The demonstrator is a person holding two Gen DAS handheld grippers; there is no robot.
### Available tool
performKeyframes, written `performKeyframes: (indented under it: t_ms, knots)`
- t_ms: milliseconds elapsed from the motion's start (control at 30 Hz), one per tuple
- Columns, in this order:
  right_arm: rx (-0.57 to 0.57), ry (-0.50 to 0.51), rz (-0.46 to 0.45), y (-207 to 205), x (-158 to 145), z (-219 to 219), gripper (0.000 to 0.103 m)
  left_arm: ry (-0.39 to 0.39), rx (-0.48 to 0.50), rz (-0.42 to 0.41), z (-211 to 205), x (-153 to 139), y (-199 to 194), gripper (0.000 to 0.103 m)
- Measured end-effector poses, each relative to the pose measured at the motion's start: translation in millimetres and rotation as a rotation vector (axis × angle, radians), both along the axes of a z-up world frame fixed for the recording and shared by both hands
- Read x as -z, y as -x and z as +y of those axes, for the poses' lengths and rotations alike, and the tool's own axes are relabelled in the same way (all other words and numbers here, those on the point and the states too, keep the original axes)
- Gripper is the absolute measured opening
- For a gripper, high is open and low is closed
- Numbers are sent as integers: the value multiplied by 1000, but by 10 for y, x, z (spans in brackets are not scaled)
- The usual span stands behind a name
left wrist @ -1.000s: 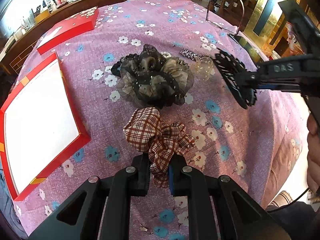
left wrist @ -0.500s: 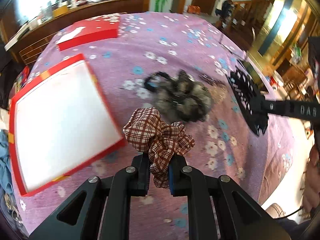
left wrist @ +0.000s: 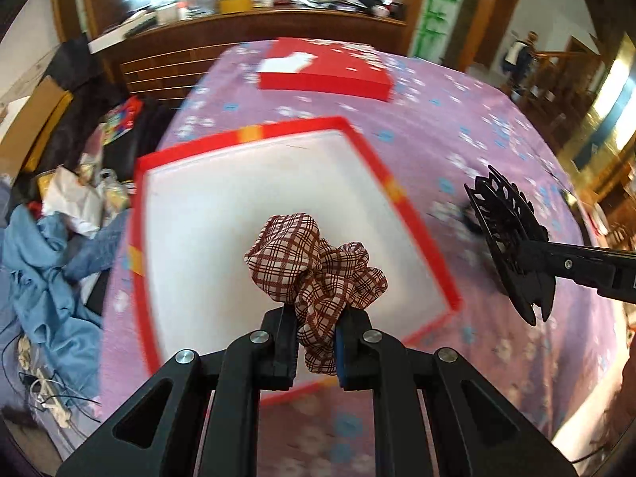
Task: Organize jewelry
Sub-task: 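Carry both items into the white tray and open both tools, then move both tools back over the jewelry pile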
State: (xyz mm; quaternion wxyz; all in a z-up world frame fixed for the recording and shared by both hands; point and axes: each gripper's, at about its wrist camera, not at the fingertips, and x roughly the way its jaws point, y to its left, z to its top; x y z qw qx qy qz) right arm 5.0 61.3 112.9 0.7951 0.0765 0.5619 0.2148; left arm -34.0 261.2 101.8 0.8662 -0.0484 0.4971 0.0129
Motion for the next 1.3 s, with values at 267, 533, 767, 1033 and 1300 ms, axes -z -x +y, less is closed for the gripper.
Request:
performKeyframes:
  t_ms: [267,533,767,1033,1300]
  knots:
    - [-48,48,12,-564,153,802,32,-6,-89,20,673,168,-533,14]
    - [-59,94,10,-1102,427,1337,32,-32,-120,59,926,467,-1108,14]
    - [-42,115,13,-1344,562,1504,33,-29,-142,63,992,583,-1335,15]
    - [-46,118,-12,-1444,526,1494,70,-23,-175,37,1059,543,-1370,51]
    - [-48,114,-172,-1007,340,1240,70,15,-223,-8,973,457,-811,55]
